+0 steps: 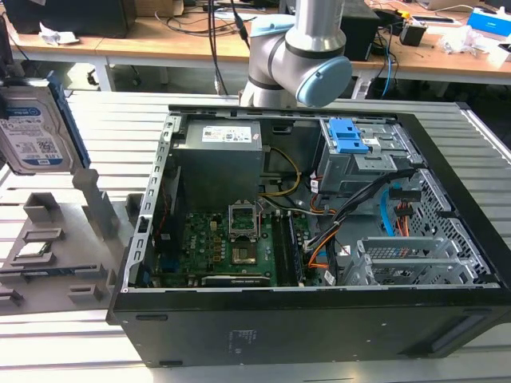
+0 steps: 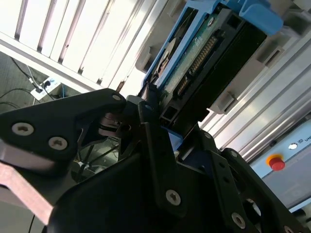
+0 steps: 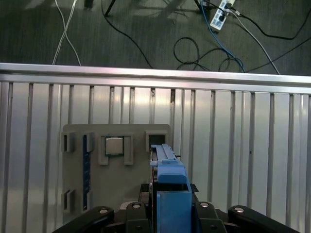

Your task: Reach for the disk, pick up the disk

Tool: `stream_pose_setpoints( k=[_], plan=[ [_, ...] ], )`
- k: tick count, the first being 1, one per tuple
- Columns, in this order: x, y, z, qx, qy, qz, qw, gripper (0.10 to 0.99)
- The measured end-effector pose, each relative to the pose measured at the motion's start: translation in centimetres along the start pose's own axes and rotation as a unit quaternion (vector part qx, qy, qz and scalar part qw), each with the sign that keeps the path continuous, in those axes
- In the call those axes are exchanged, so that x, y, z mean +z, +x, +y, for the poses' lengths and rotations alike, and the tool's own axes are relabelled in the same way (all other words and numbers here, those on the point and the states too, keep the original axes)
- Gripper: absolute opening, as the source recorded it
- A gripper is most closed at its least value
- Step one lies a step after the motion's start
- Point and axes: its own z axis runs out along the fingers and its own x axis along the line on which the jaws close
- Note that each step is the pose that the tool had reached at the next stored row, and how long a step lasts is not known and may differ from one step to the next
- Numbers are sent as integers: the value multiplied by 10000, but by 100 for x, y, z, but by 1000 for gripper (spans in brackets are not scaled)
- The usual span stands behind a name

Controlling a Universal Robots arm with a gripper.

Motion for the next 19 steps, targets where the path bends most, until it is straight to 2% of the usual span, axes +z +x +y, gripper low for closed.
stream_pose_setpoints(
  k=[3,19],
  plan=[
    [-47,-2,-3,1,0,0,10000,365],
    [-411,-17,5,0,0,0,10000,365]
  ],
)
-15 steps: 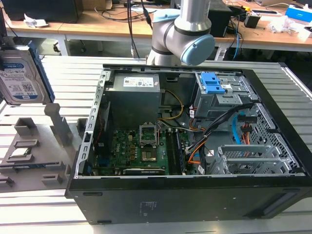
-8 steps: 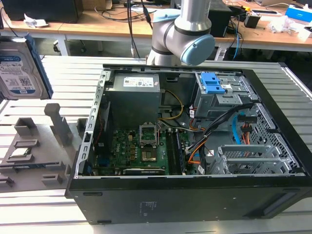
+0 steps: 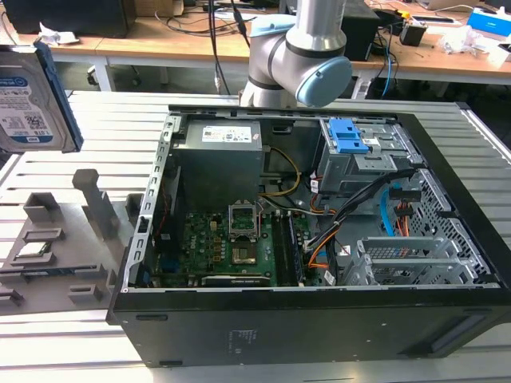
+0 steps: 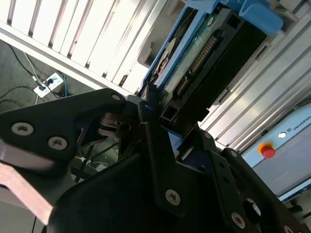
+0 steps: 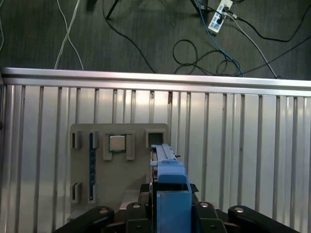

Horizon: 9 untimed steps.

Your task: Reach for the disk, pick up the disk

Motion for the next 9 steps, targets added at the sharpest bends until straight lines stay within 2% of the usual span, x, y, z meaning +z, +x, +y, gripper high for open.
stream_pose_setpoints(
  k=[9],
  plan=[
    [-135,-4,3,0,0,0,10000,365]
  ],
)
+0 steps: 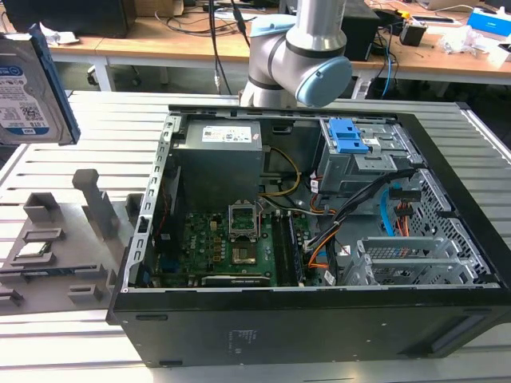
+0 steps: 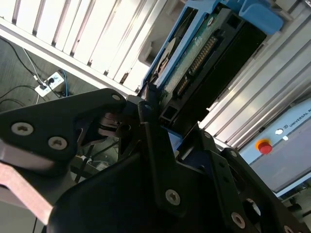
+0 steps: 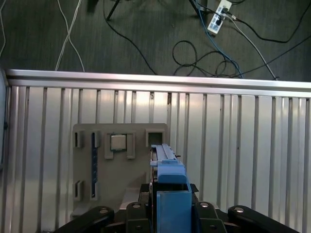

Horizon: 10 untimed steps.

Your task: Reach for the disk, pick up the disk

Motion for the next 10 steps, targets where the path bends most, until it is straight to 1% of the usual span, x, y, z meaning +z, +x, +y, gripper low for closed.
stream_pose_setpoints(
  k=[10],
  plan=[
    [-146,-4,2,0,0,0,10000,365]
  ],
)
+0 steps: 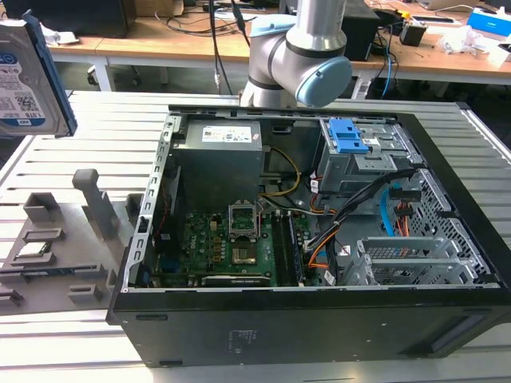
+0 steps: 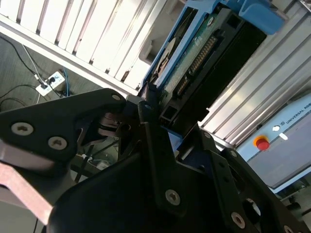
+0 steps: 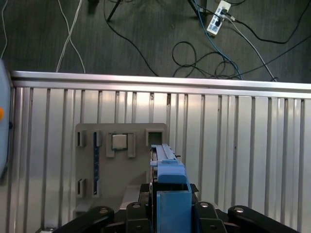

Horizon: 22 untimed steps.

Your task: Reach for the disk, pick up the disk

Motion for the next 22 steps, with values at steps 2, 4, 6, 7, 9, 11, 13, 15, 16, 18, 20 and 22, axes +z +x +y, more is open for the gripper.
stream_pose_setpoints(
  k=[2,4,6,7,9,11,13,15,16,18,20,22],
  plan=[
    [-40,-1,0,0,-1,0,10000,365],
    [-87,-1,-1,0,0,0,10000,365],
    [-116,-1,-1,0,0,0,10000,365],
    [-144,-1,-2,0,0,0,10000,365],
    [-170,-1,-3,0,0,0,10000,365],
    [-212,-1,-4,0,0,0,10000,365],
    [-267,-1,-5,0,0,0,10000,365],
    [-298,-2,-6,0,0,0,10000,365],
    [-310,-2,-6,0,0,0,10000,365],
    [-352,-2,-7,0,0,0,10000,365],
    [-388,-1,-8,0,0,0,10000,365],
    [-427,-2,-9,0,0,0,10000,365]
  ],
)
